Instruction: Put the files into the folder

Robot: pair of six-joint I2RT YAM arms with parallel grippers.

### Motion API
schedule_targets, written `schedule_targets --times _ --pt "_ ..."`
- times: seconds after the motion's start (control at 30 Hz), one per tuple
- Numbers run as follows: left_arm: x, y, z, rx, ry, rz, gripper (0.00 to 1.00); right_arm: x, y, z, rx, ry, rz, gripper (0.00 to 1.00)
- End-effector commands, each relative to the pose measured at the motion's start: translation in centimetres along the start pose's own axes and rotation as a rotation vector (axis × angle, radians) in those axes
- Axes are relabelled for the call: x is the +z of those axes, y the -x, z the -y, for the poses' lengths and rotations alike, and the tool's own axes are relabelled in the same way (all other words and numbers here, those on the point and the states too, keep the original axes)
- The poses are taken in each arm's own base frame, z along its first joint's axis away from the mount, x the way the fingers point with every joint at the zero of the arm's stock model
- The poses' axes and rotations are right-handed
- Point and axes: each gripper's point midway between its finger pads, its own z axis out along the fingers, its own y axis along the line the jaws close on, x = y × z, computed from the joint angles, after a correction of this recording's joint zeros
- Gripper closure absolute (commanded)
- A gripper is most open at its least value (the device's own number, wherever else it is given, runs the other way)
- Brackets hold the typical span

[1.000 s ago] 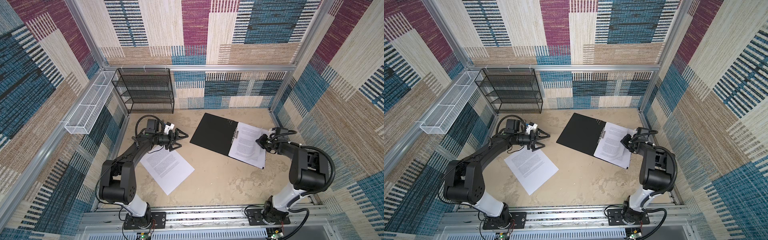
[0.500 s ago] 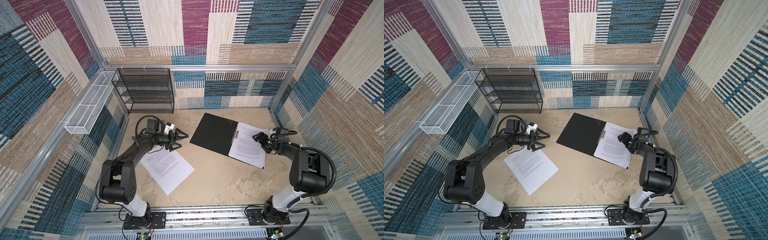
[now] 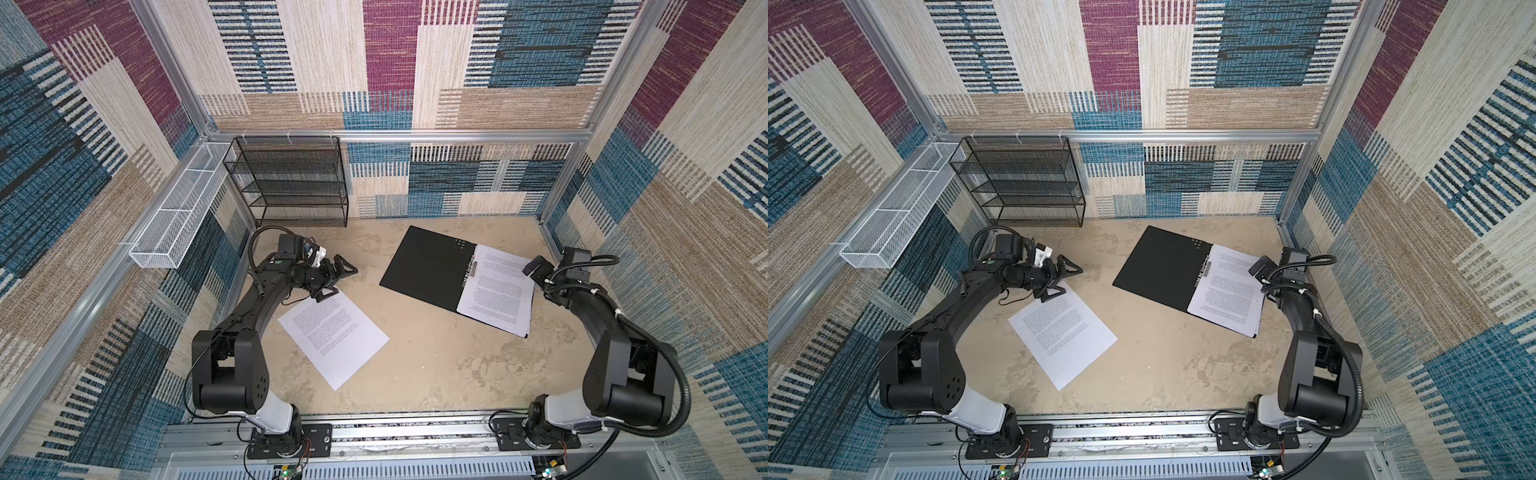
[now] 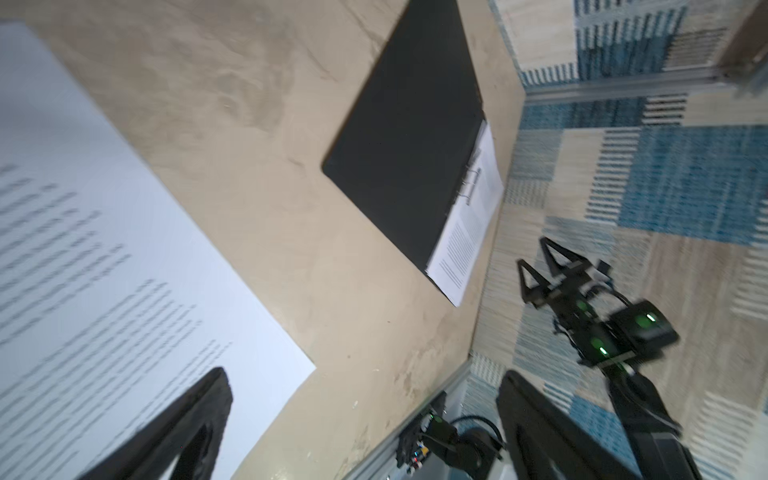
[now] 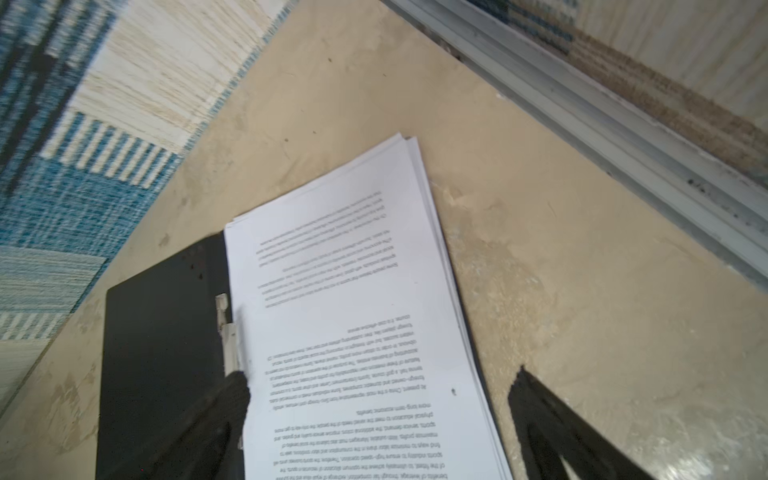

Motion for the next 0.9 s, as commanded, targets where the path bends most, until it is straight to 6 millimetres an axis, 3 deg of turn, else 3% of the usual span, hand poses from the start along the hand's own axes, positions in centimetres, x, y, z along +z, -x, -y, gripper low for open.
schedule_targets --times 0.0,0.07,0.13,0.2,0.3,0.4,0.53,0.77,0.87 --pt "-1.4 -0.7 -6.9 -0.157 0.220 0.055 0.00 -0.3 -2.2 -6.0 -0.145 0.163 -0.042 0.00" --pt "-1.5 -0.8 -9.0 -0.244 0.224 0.072 0.00 -0.1 -6.0 -10.5 -0.237 0.264 -0.121 0.00" --pt "-1.3 -0.5 -9.8 -0.277 0.216 0.089 0.00 -0.1 -10.4 -14.7 -0.314 0.368 -0.203 0.00" --pt "-0.7 -0.3 -10.0 -0.290 0.200 0.088 0.00 -0.2 -14.0 -17.8 -0.366 0.443 -0.268 0.00" --pt "-0.4 -0.5 -12.0 -0.299 0.286 0.084 0.00 -1.0 -19.1 -22.1 -0.443 0.555 -0.360 0.01" --pt "0.2 -0.6 -13.2 -0.287 0.325 0.066 0.00 -1.9 -23.3 -25.3 -0.518 0.629 -0.435 0.00" --pt "1.3 -0.9 -13.8 -0.286 0.355 0.026 0.00 -2.7 -25.6 -27.2 -0.526 0.709 -0.487 0.00" --pt "4.1 -1.8 -14.1 -0.251 0.422 -0.048 0.00 -2.5 -26.9 -27.4 -0.543 0.723 -0.529 0.00" --pt "5.5 -1.7 -13.3 -0.229 0.417 -0.066 0.00 -2.4 -28.9 -27.7 -0.571 0.722 -0.579 0.00"
